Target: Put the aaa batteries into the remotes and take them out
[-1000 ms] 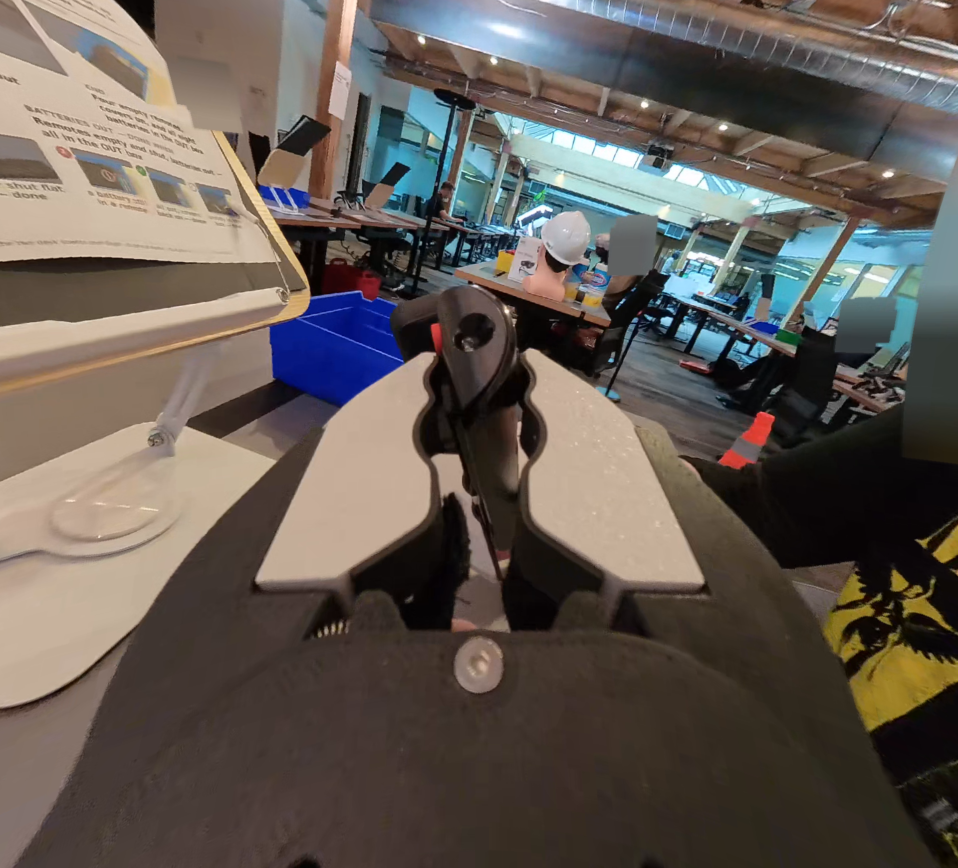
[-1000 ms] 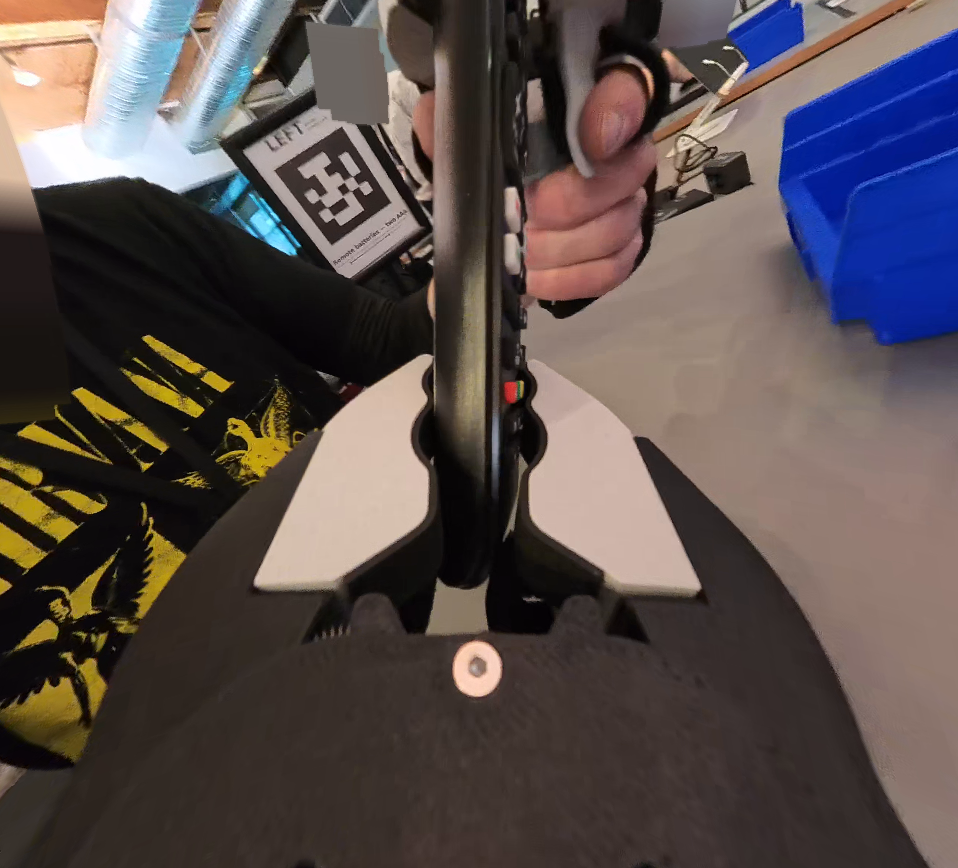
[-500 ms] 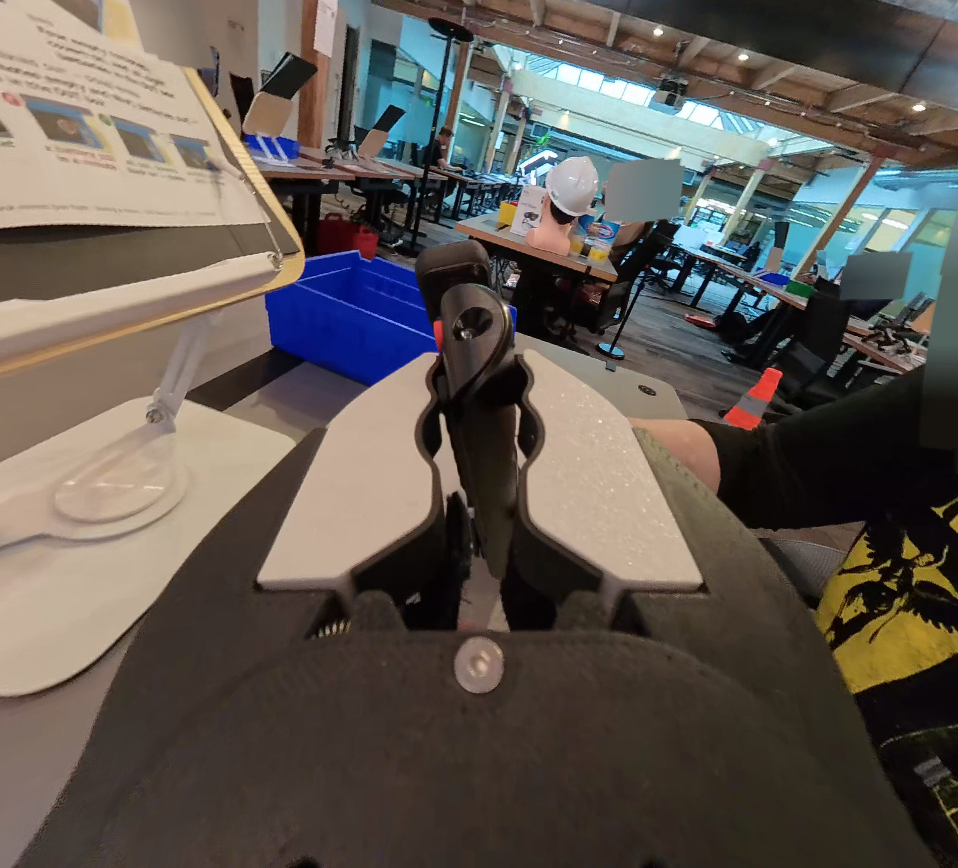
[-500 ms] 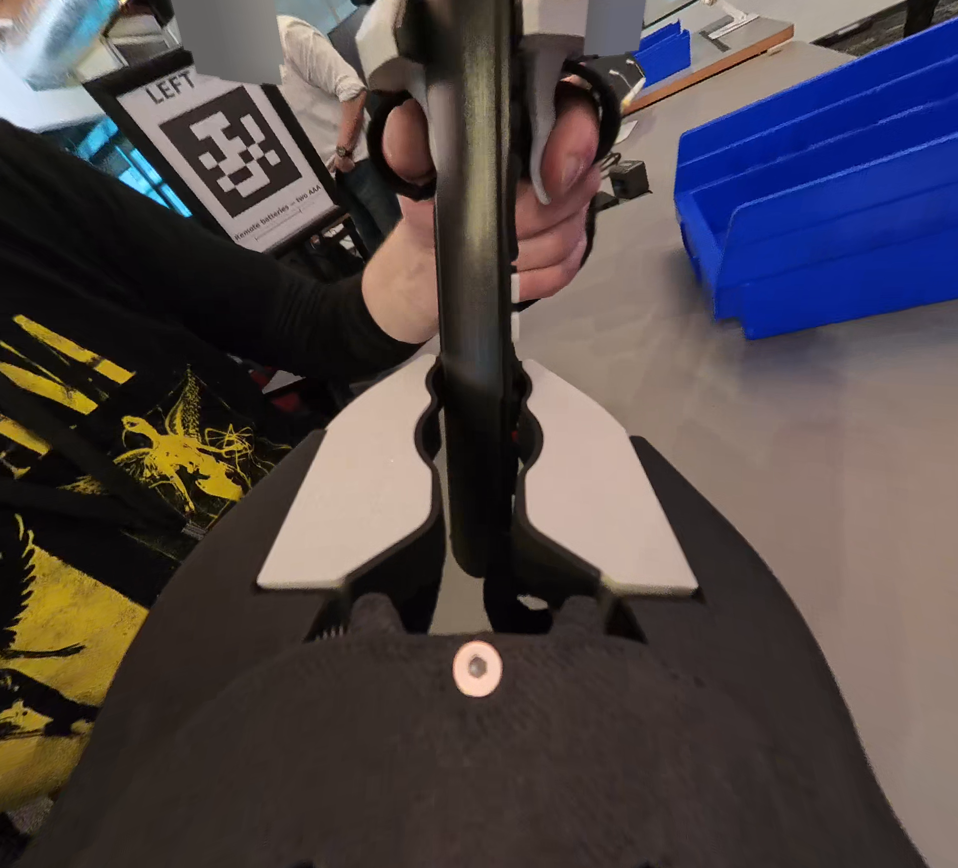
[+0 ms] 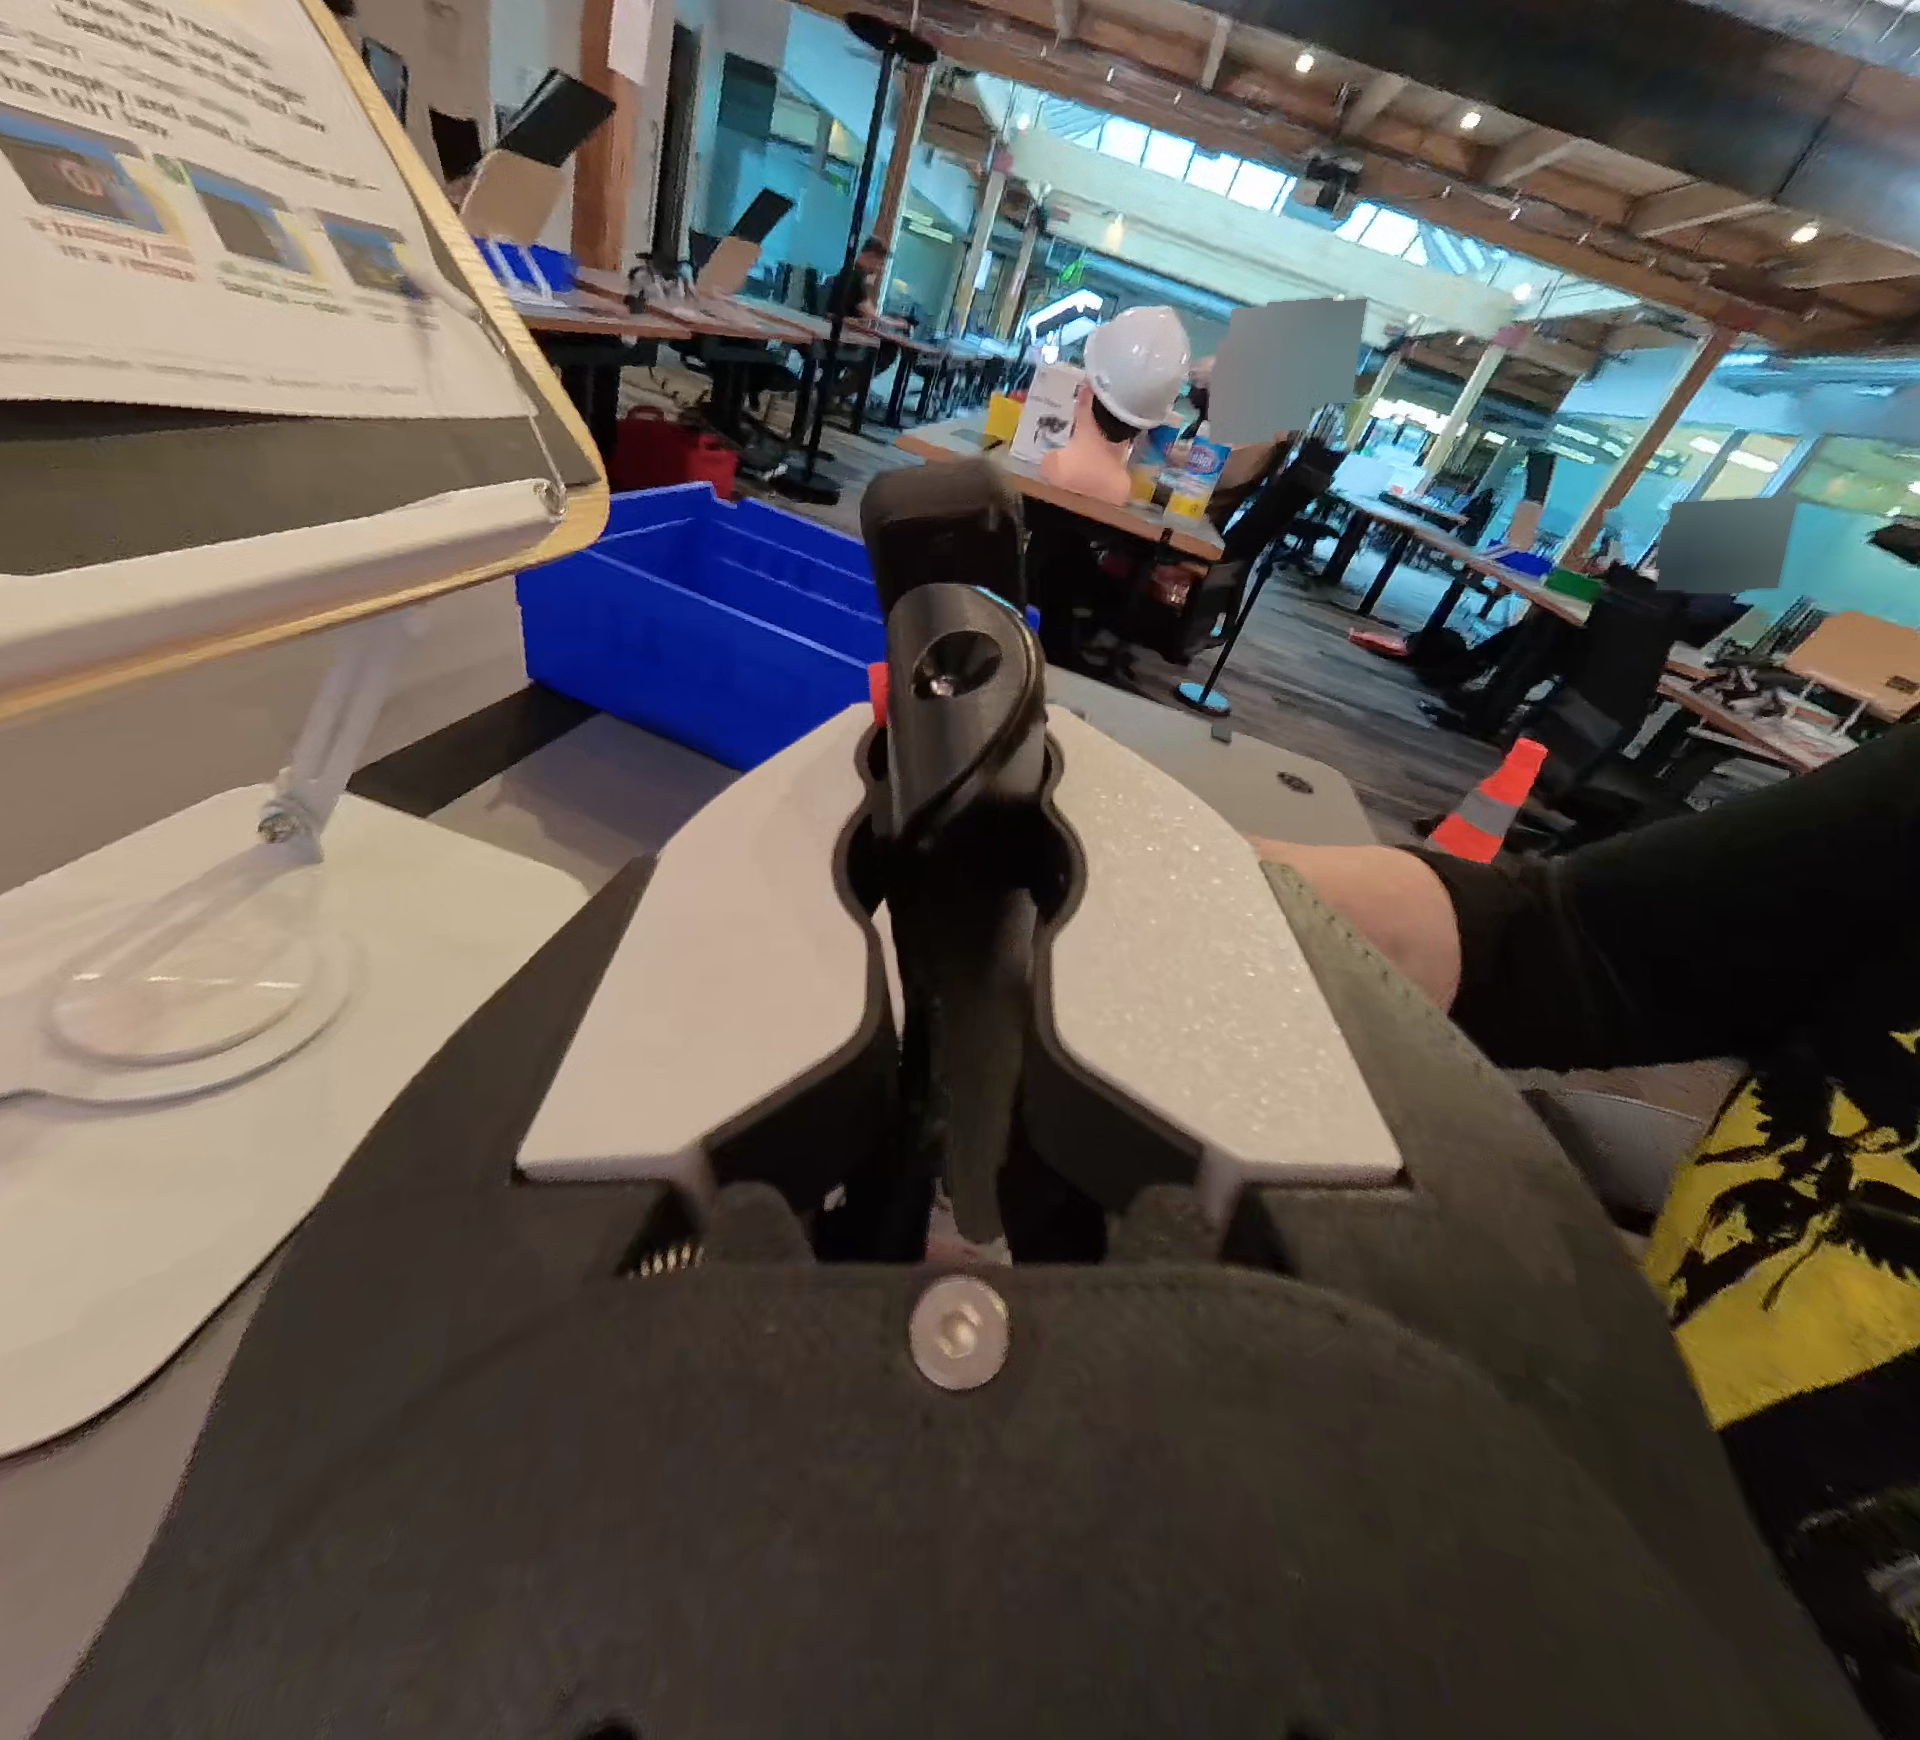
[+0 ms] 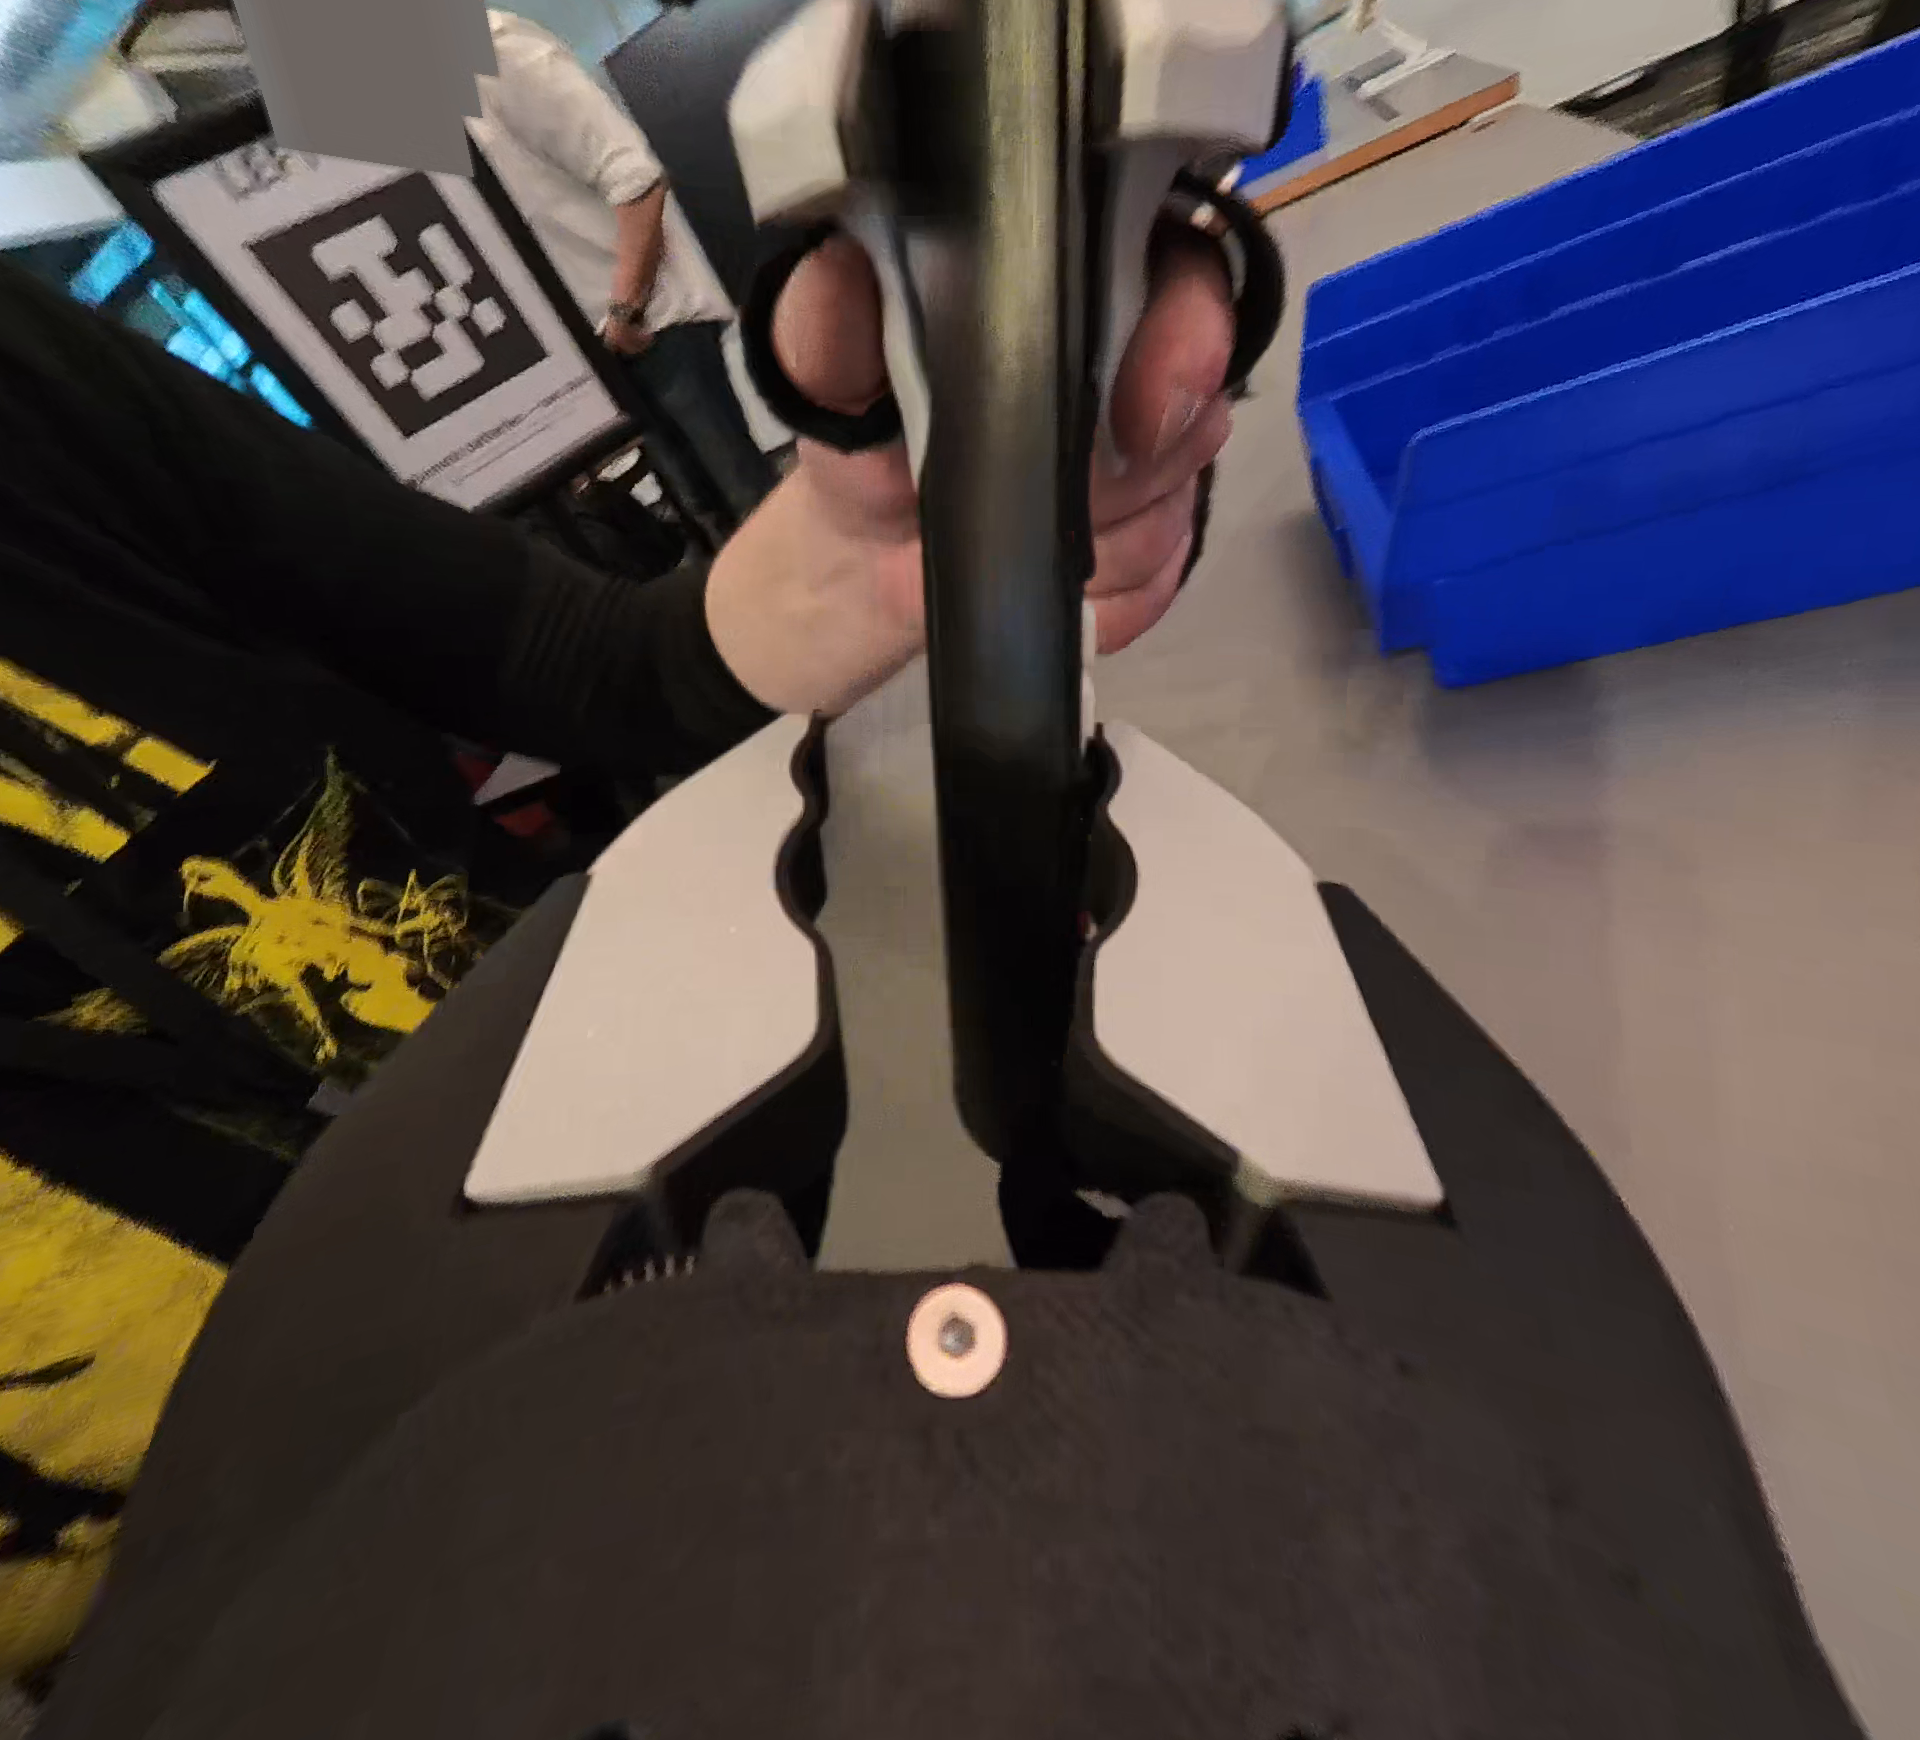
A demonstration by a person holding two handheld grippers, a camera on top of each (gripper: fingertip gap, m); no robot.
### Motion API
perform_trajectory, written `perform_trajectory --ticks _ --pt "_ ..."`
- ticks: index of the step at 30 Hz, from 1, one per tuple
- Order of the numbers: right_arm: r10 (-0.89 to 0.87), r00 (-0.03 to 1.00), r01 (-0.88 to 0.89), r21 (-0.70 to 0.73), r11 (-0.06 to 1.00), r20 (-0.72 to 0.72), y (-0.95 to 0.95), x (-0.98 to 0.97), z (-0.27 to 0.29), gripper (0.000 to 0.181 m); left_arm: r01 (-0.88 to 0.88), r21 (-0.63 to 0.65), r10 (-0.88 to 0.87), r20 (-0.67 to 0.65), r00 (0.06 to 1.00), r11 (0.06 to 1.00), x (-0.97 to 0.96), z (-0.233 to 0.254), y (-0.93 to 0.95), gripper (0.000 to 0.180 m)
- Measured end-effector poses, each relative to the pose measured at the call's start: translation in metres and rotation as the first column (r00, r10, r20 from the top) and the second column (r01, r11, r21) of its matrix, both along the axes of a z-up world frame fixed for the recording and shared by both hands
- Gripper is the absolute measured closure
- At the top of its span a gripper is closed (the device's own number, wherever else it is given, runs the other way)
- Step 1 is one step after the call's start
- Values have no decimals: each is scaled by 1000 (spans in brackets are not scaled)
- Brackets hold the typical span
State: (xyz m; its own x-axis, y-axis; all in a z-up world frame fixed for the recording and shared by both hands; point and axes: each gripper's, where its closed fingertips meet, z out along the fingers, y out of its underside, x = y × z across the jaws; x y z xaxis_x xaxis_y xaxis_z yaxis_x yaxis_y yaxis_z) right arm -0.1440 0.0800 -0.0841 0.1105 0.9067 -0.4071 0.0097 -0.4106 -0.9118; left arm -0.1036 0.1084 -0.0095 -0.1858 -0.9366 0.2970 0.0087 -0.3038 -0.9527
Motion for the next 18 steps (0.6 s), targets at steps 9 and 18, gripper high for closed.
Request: perform_trajectory --ticks 9,18 --pt "-194 976 193 -18 981 -101 31 22 21 155 8 37 -4 -104 995 999 16 -21 2 156" --pt "-253 962 248 -58 967 -102 39 24 11 157 -34 69 44 -157 987 997 23 -36 7 158"
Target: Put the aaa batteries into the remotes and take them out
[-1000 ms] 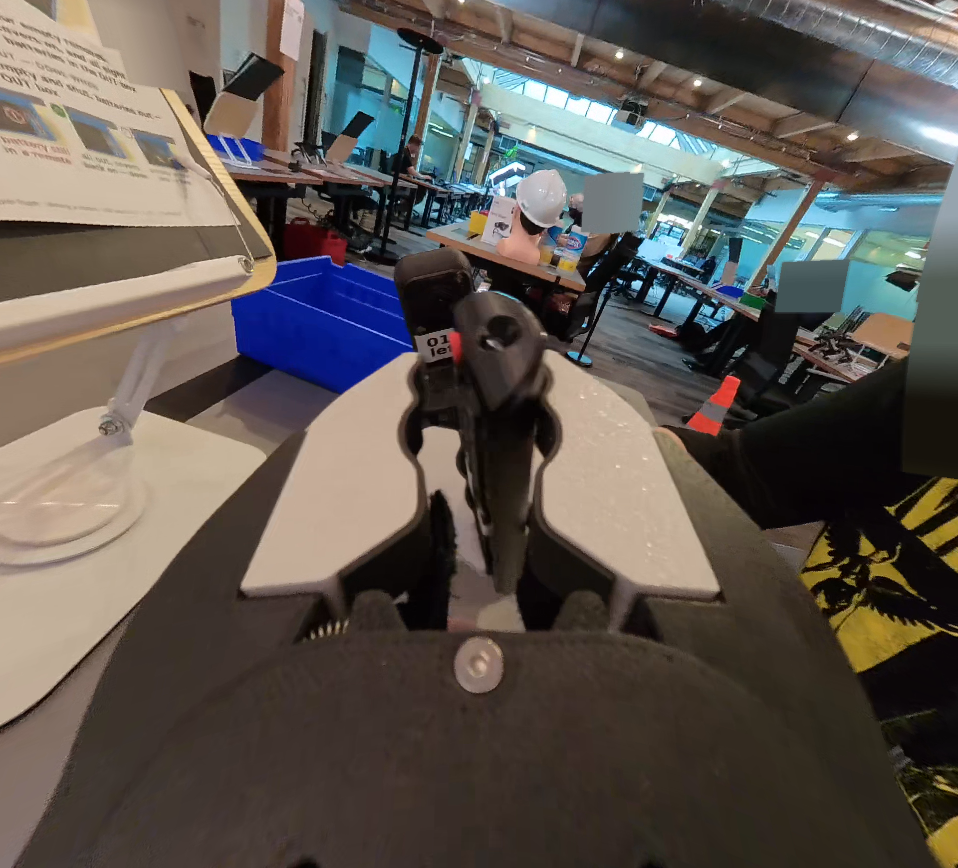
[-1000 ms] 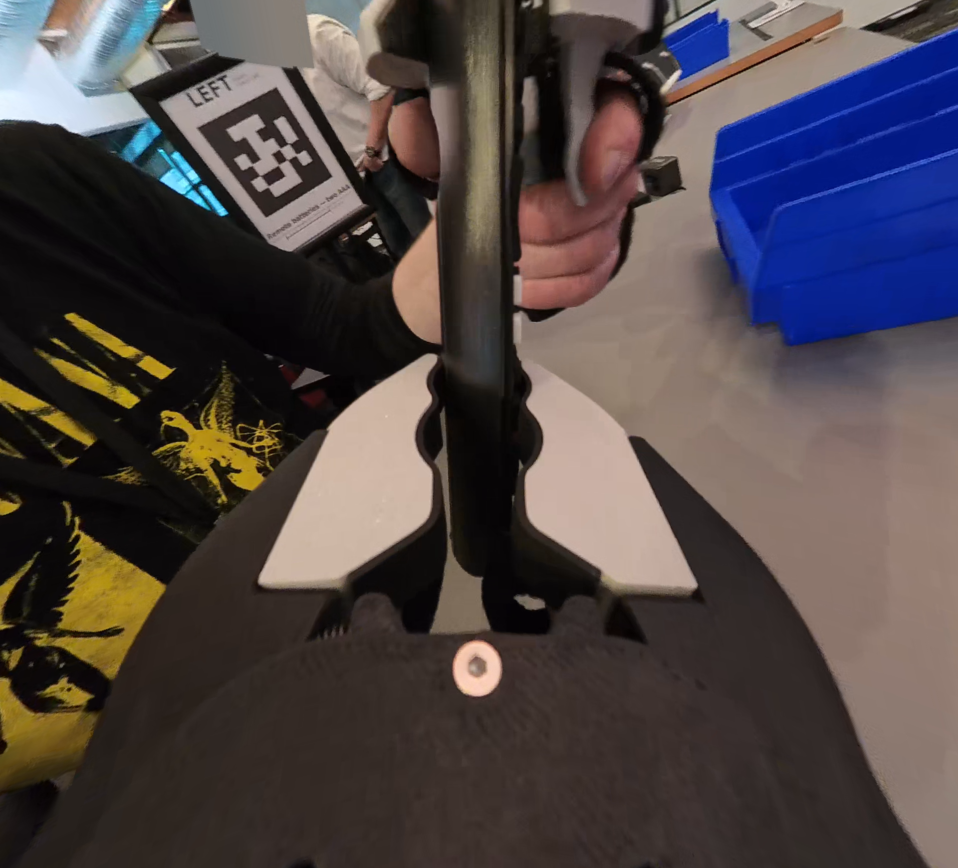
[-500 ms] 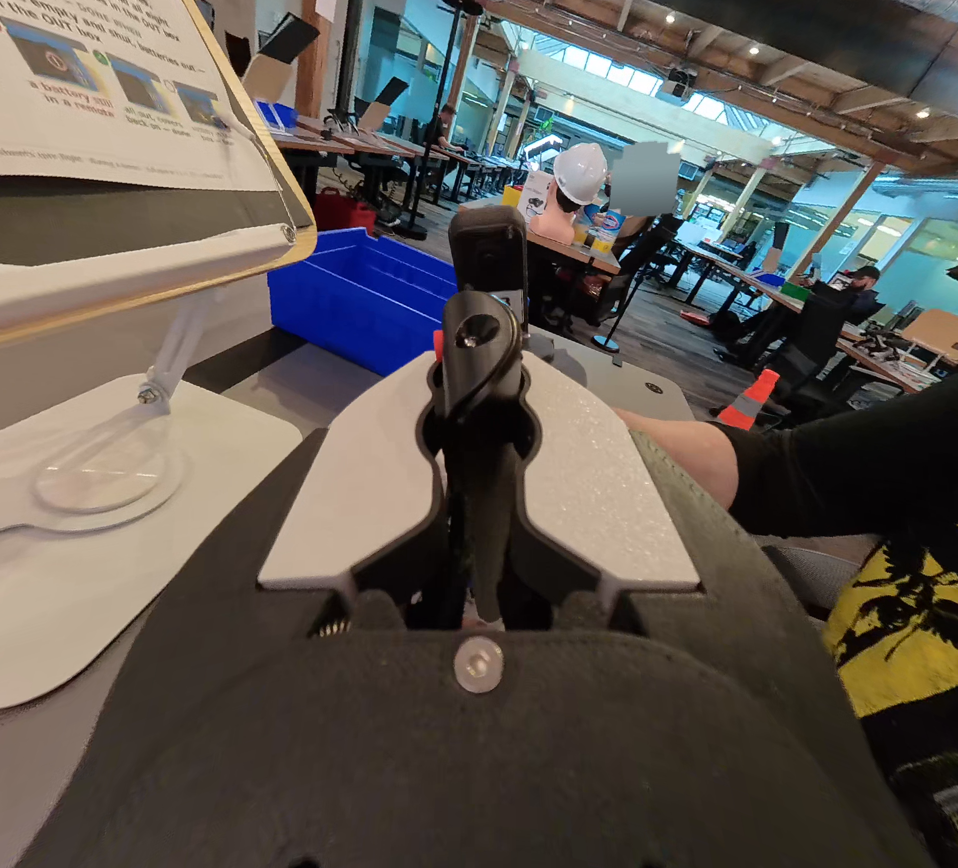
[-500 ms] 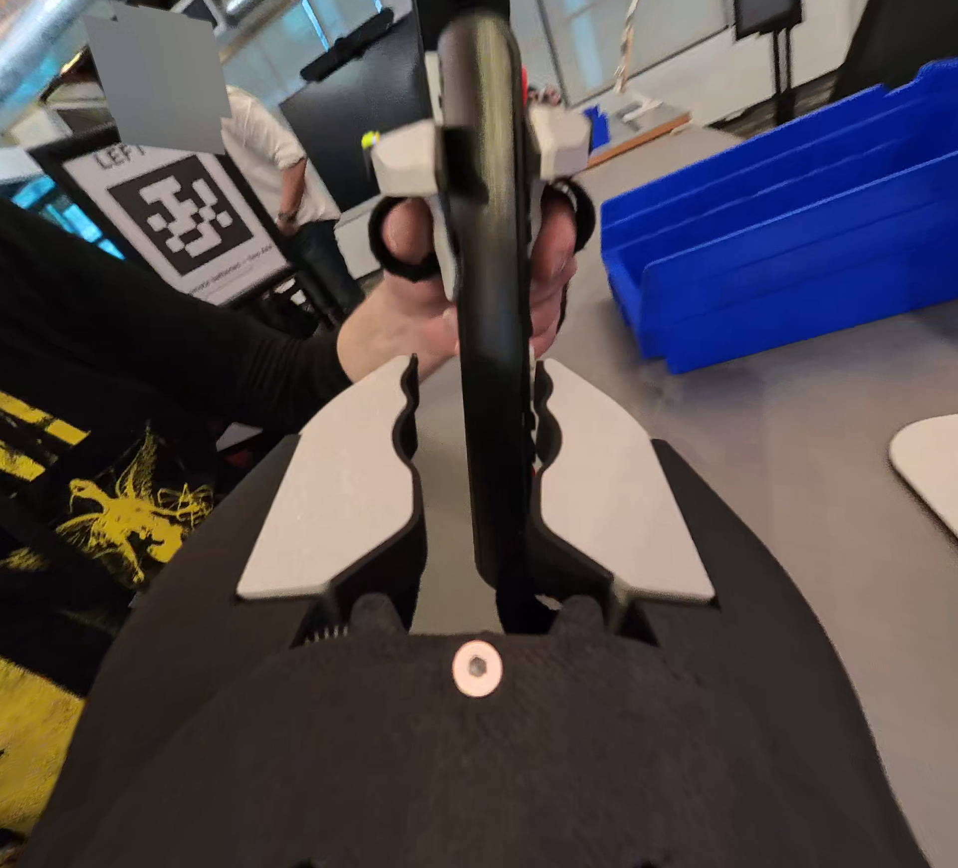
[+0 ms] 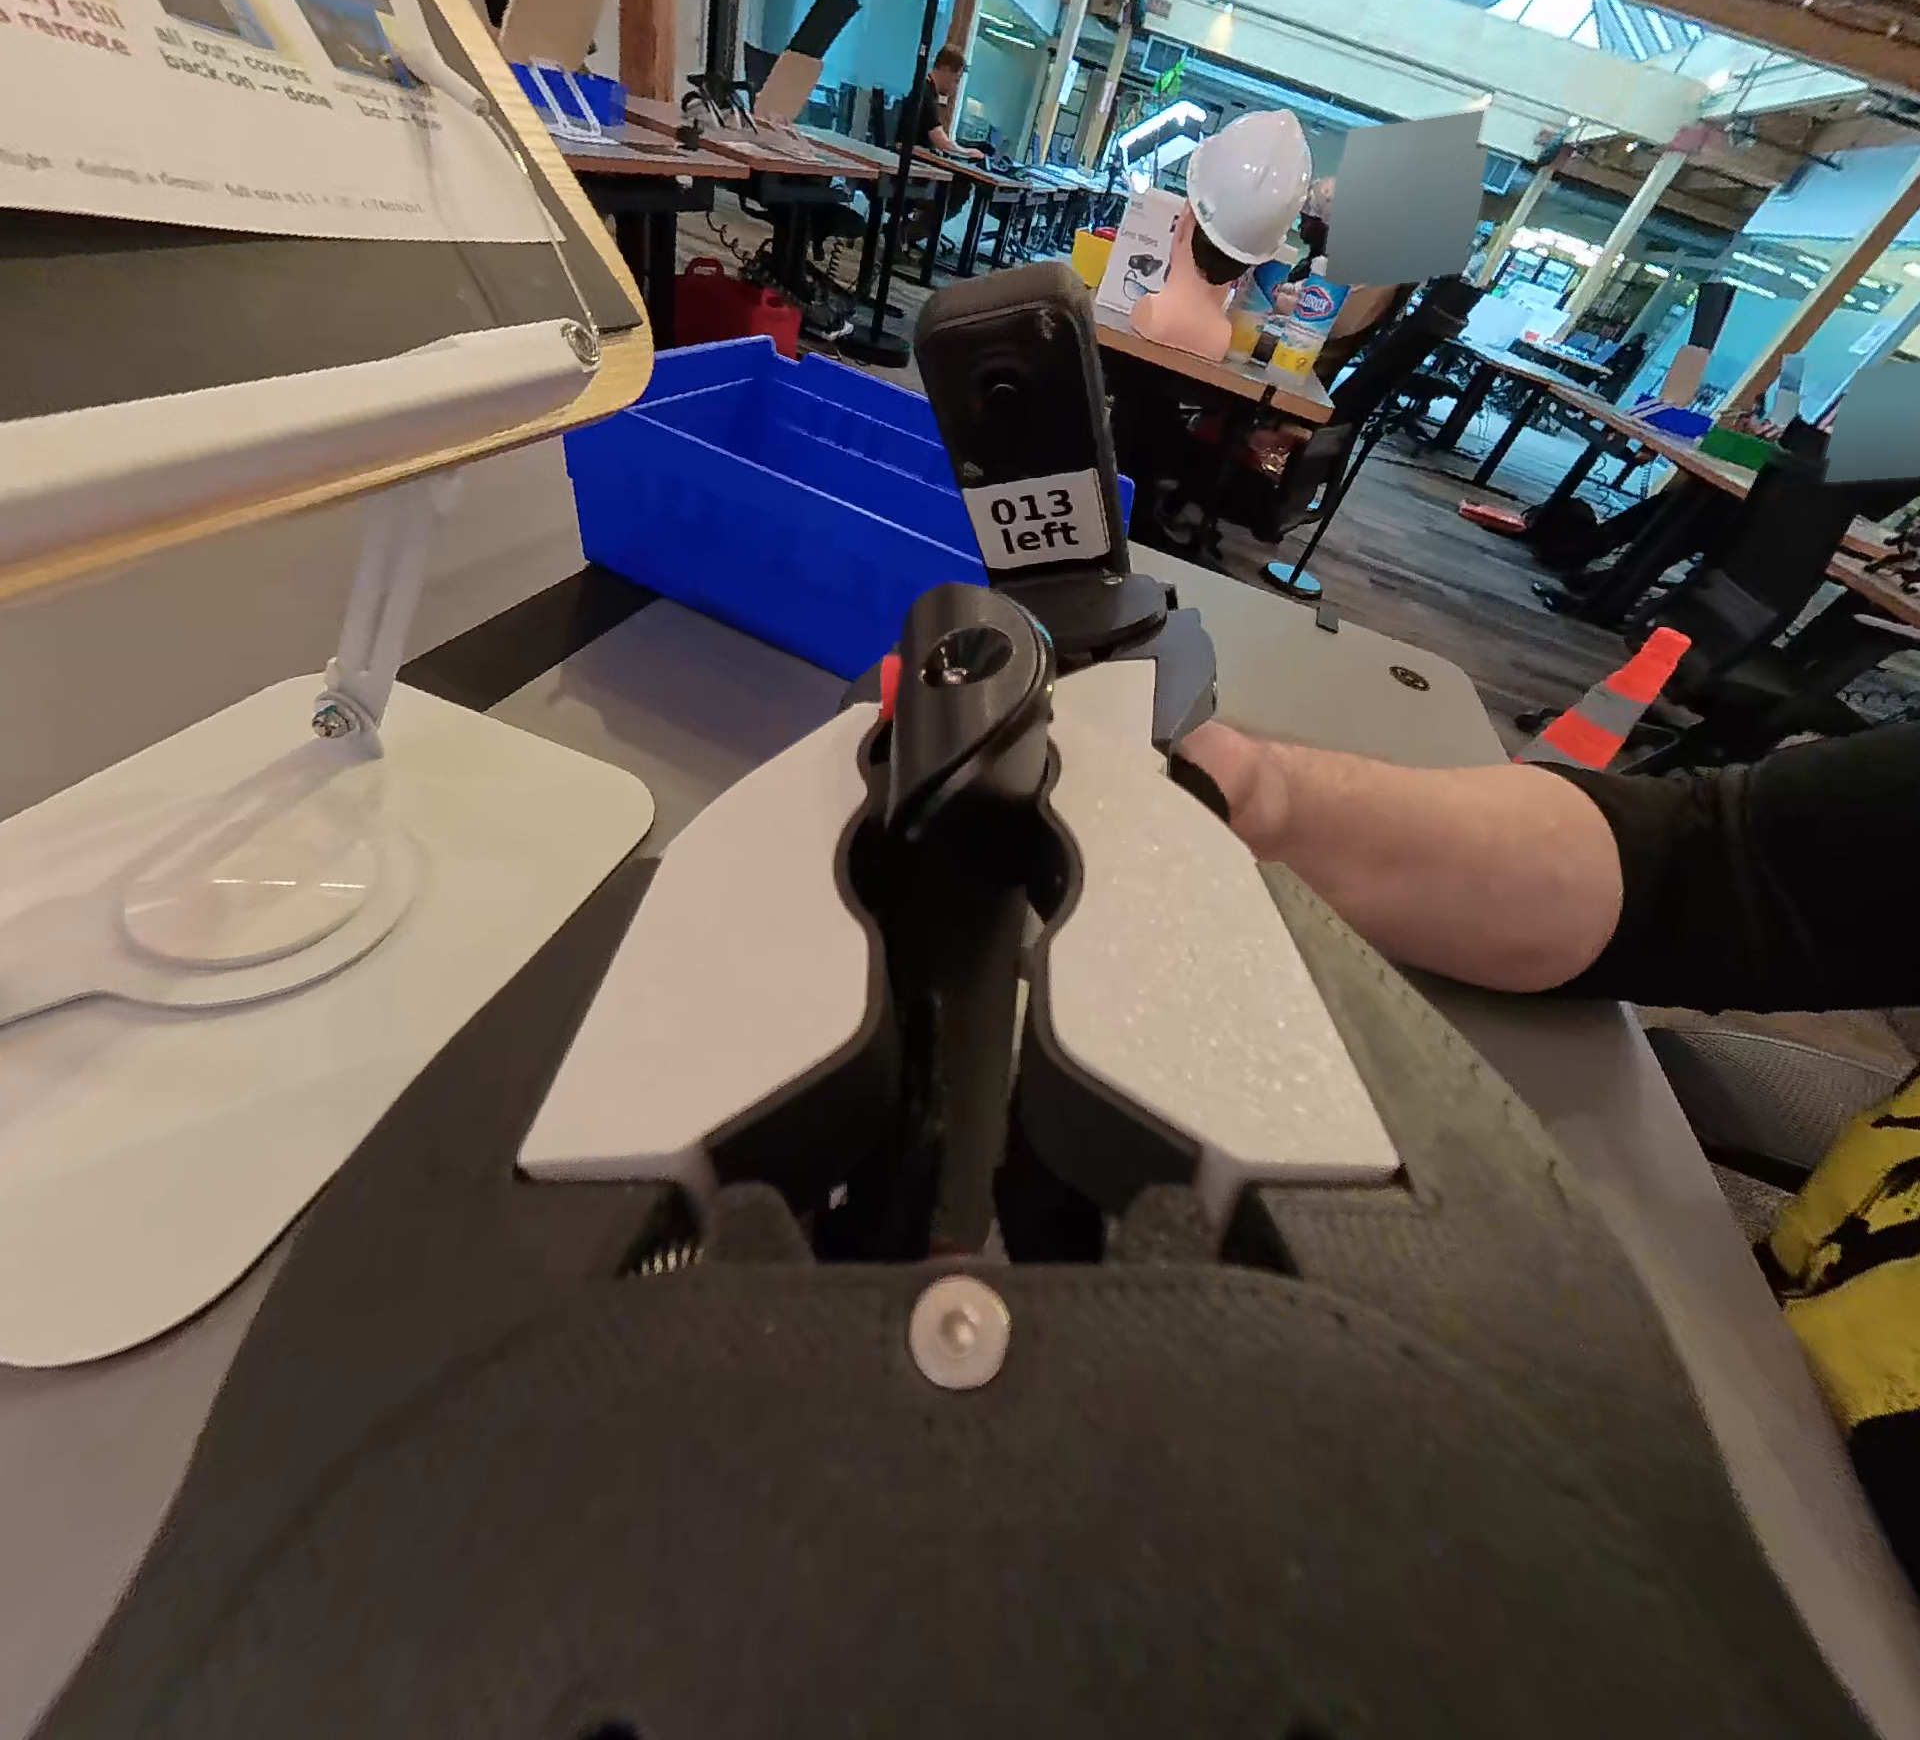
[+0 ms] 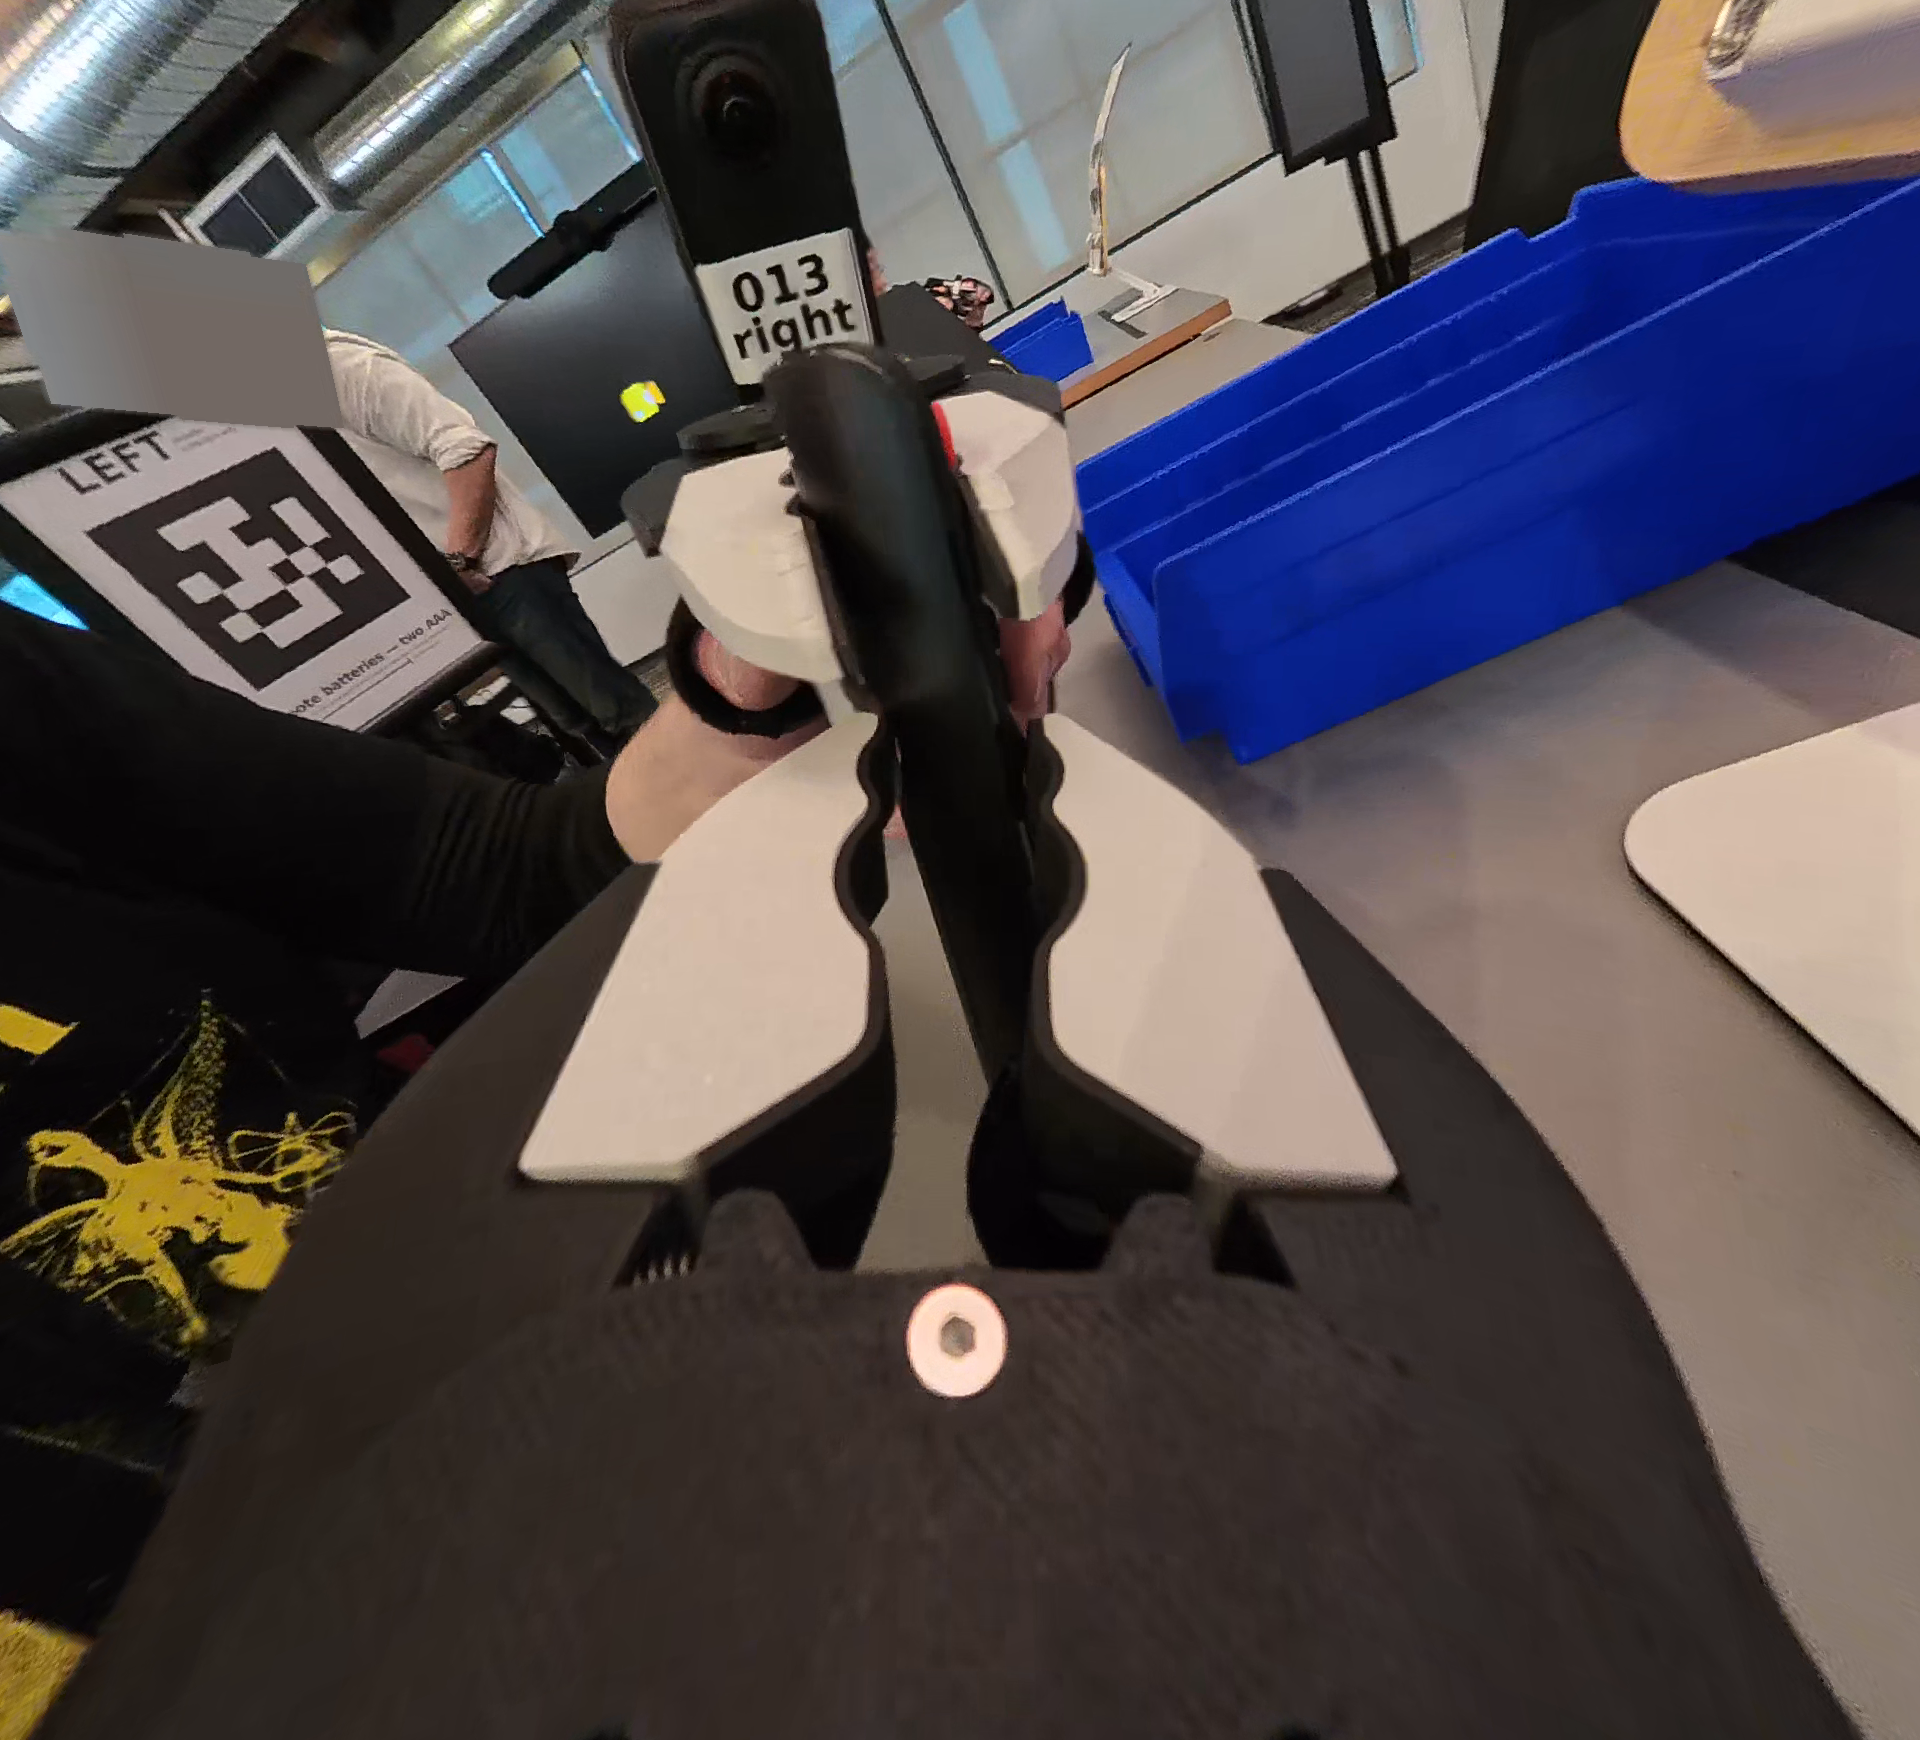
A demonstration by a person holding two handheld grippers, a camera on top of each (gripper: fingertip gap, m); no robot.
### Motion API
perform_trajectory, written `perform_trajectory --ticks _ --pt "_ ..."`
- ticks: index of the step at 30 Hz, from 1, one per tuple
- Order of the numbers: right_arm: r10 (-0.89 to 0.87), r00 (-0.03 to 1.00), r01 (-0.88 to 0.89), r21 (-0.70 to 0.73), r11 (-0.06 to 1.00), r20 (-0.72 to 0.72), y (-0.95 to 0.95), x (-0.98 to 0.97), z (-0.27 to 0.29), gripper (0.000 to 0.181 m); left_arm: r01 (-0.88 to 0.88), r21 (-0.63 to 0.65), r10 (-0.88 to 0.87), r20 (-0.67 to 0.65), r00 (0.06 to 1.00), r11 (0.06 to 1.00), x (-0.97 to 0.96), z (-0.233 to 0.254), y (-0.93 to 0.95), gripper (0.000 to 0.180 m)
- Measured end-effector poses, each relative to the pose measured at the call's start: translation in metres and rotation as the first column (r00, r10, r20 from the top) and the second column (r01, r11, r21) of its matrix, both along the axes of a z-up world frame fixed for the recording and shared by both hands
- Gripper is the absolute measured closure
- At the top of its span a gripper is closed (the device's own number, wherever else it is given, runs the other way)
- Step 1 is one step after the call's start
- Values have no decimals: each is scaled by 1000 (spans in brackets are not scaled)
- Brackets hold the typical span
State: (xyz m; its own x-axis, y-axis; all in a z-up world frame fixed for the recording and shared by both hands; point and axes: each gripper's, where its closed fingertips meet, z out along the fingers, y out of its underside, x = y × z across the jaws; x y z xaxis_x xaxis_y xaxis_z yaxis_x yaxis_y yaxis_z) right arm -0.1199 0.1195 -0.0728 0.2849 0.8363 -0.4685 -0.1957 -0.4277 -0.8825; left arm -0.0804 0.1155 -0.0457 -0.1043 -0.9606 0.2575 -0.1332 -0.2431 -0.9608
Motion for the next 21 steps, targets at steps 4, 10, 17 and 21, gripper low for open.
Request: perform_trajectory --ticks 4,10,17,21 --pt "-6 999 6 10 1000 48 -1 -1 -7 159 -3 -47 3 -1 1000 999 0 -5 1 158" --pt "25 992 -24 -10 1000 123 -2 2 -19 158 -21 -60 19 -32 999 998 3 -15 1 158" --pt "62 966 -67 9 998 253 -7 9 -31 157 -25 -45 22 -57 998 999 9 -24 -3 158" --pt "49 951 -62 33 998 305 -6 11 -36 155 -35 -97 30 -49 998 995 11 -27 0 157"
